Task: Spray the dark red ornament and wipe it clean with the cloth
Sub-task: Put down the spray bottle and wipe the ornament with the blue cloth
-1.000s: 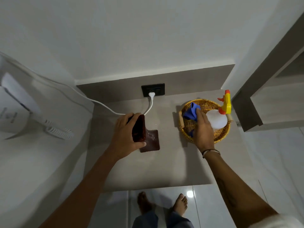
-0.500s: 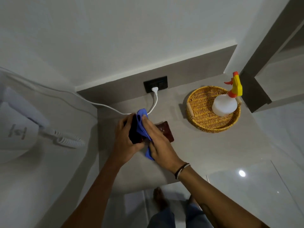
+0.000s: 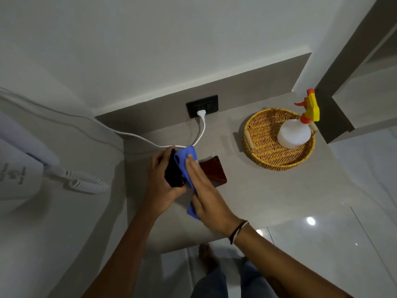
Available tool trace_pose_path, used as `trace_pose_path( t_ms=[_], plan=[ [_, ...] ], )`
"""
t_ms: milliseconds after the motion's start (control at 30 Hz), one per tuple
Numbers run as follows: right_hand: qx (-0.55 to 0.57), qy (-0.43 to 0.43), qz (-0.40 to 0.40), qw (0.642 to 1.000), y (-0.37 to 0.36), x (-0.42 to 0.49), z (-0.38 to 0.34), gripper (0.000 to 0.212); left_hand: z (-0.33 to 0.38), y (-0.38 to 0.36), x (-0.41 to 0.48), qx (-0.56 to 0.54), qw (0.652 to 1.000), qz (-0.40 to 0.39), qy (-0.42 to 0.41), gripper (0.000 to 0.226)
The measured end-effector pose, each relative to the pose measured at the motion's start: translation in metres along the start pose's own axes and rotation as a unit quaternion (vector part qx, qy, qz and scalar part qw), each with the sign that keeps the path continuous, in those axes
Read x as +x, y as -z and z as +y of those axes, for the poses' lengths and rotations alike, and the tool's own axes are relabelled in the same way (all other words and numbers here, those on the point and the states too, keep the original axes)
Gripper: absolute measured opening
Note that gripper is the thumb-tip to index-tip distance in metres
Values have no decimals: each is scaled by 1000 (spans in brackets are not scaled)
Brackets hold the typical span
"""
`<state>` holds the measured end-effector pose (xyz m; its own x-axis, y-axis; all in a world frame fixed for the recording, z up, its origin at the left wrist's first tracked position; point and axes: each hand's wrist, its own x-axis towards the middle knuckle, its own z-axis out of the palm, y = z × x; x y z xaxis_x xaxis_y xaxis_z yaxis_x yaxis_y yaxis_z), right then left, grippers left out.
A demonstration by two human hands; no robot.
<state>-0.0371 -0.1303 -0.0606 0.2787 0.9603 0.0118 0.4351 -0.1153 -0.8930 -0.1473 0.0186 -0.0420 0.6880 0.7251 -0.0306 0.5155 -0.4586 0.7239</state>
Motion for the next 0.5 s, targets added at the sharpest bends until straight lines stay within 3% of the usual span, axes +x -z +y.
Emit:
trace_pose_path(
  t_ms=[67,133,233,300,500],
  plan=[
    [6,21,2,1000,-2,-3,1,105,4,-1,3,6,1000,-5,-6,103],
    [-56,24,-5,998,10,-8,22,104,7,0,2,15,1000,0,-14,106],
    [-142,-72,-30,987,37,-15,59,99,9,1,-1,4,1000,9,-8,110],
    [-128,-125,-40,983,44,-15,62,96,11,0,0,7,1000,9,-8,111],
    [19,30,8,999,5,-6,-10,104,13,-7,5,-26,1000,0,3,101]
  ],
)
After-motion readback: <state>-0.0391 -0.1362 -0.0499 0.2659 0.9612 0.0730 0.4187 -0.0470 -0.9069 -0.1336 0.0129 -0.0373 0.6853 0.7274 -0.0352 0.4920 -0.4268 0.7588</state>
